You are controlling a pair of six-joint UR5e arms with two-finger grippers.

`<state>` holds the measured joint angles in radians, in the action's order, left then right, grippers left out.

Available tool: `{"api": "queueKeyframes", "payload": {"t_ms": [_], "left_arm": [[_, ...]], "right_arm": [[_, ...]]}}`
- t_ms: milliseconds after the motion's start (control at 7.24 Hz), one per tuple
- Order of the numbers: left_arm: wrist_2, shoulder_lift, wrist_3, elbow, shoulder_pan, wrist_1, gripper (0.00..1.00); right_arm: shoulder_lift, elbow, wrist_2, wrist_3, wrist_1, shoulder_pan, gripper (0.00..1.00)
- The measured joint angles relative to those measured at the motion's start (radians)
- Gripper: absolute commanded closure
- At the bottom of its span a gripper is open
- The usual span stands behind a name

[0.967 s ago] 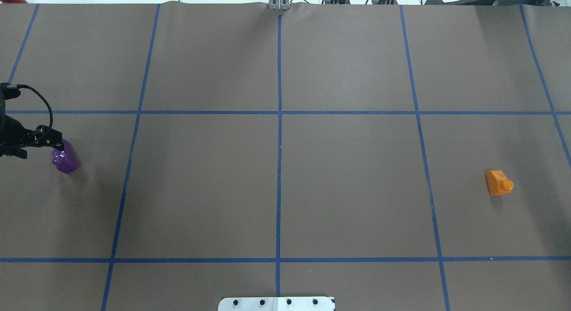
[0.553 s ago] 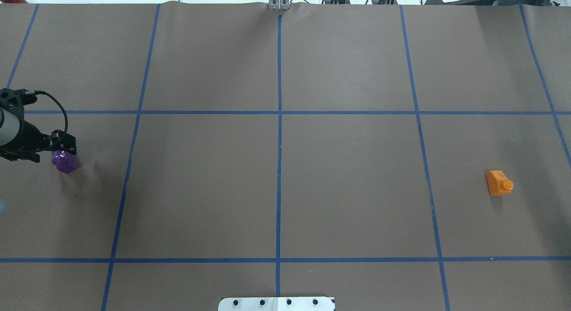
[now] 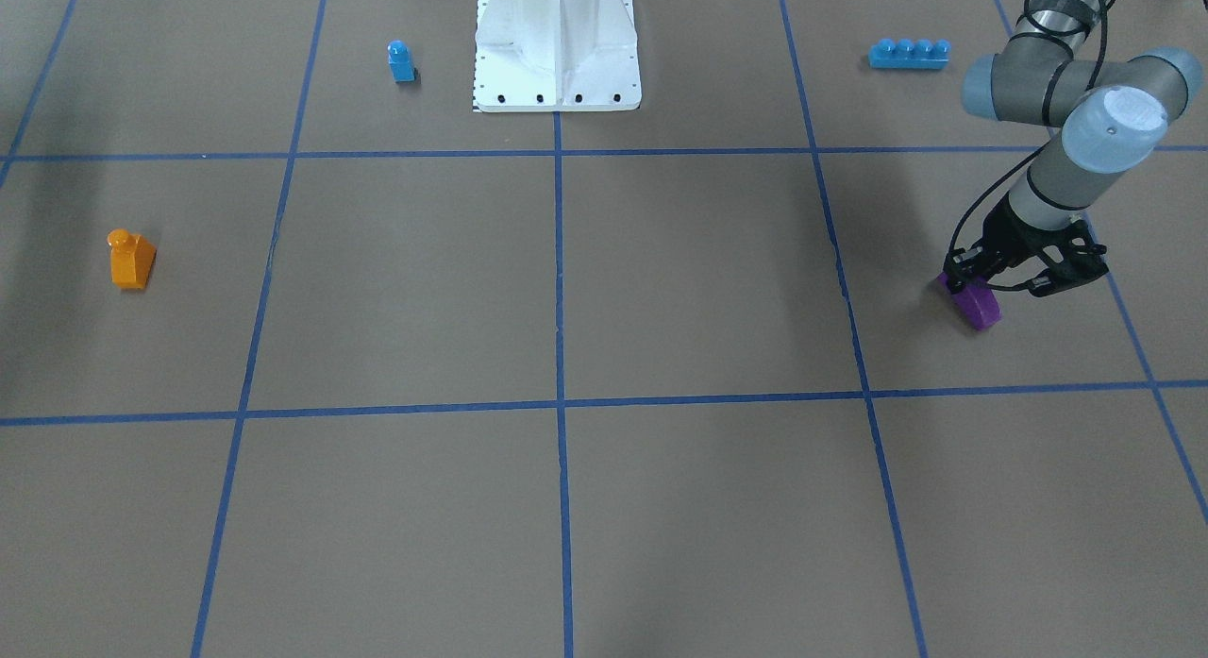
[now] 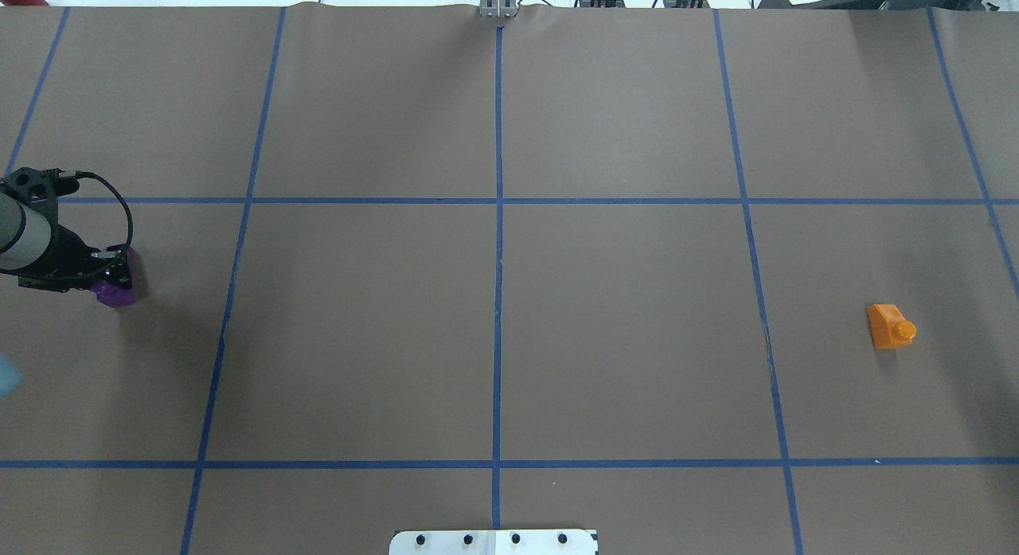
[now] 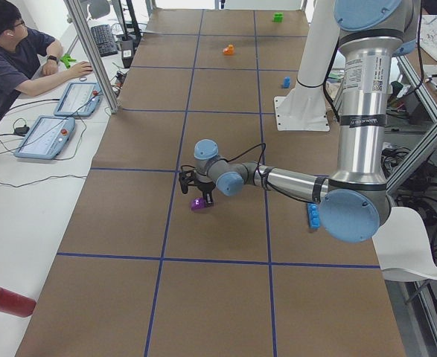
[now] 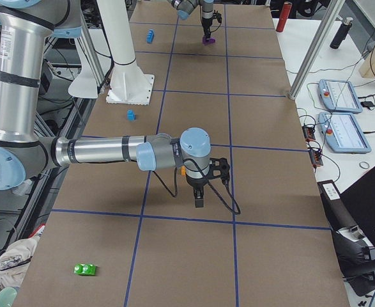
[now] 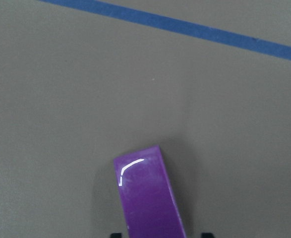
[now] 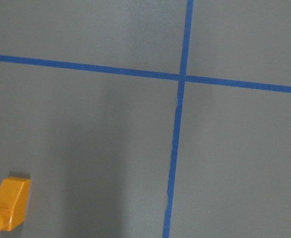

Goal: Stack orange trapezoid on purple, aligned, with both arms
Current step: 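Close the left gripper on the purple block and lift it, then carry the purple block with the left gripper to the table center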

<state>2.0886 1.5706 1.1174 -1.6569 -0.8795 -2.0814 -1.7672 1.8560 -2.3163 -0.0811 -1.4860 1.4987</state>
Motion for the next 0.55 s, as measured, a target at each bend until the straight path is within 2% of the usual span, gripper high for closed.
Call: {"api": "queueKeyframes", "payload": {"t_ms": [276, 553], "left_arm": [[0.003, 0.003, -0.006, -0.058, 0.002, -0.017, 1.0], [-0.013, 0.066, -0.009, -0.152, 0.039, -0.016, 1.0]], "right_arm": [[0.0, 0.002, 0.0, 0.0, 0.0, 0.0, 0.0], [0.0, 0.004, 0.0, 0.001, 0.0, 0.0, 0.0]]}}
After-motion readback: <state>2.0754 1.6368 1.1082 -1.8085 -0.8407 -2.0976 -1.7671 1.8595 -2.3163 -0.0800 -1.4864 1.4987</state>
